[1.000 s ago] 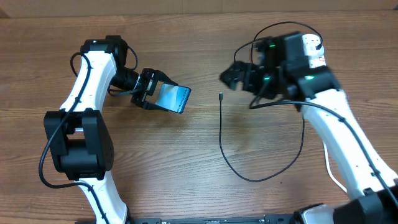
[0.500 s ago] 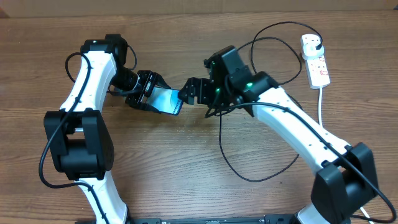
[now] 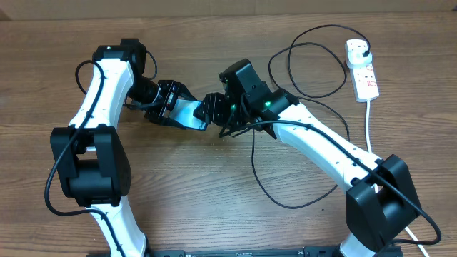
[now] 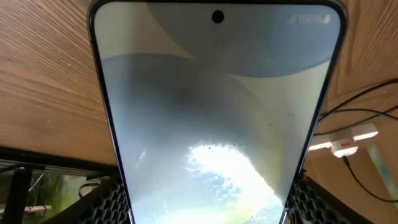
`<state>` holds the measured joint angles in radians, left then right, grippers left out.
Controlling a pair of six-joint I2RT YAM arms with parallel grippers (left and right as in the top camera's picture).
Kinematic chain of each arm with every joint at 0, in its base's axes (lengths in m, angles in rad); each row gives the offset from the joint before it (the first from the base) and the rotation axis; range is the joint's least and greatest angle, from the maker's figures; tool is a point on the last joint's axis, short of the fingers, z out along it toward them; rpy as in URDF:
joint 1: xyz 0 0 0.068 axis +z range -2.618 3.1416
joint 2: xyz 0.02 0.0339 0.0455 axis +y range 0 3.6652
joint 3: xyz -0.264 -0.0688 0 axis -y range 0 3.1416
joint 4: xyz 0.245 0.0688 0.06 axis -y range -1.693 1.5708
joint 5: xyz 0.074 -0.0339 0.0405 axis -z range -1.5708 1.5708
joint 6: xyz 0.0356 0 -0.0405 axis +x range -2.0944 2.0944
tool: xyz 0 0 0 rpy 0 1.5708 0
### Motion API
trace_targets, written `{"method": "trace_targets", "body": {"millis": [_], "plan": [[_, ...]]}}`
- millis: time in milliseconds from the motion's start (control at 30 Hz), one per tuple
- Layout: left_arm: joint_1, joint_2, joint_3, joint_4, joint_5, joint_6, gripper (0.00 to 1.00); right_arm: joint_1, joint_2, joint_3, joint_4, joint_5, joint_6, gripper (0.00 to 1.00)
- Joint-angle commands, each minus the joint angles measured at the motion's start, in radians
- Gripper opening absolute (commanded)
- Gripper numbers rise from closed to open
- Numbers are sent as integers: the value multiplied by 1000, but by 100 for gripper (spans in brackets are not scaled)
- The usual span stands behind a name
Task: Plug charger to phone and switch on socket
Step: 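Move the right gripper to the phone's bottom edge, then grasp the phone's bottom edge with the right gripper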
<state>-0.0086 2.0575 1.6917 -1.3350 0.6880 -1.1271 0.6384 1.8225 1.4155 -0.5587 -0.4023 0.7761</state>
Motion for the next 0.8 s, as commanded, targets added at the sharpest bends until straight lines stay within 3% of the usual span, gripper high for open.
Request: {"method": "trace_targets", "body": {"millis": [0, 233, 767], "plan": [[2, -4, 34, -3, 65, 5, 4, 6, 16, -3, 18, 16, 43, 51], [2, -4, 34, -4, 66, 4, 4, 49, 47, -3, 68, 111, 102, 41], [2, -4, 34, -3, 65, -3, 4, 80, 54, -3, 113, 204, 160, 33]]}}
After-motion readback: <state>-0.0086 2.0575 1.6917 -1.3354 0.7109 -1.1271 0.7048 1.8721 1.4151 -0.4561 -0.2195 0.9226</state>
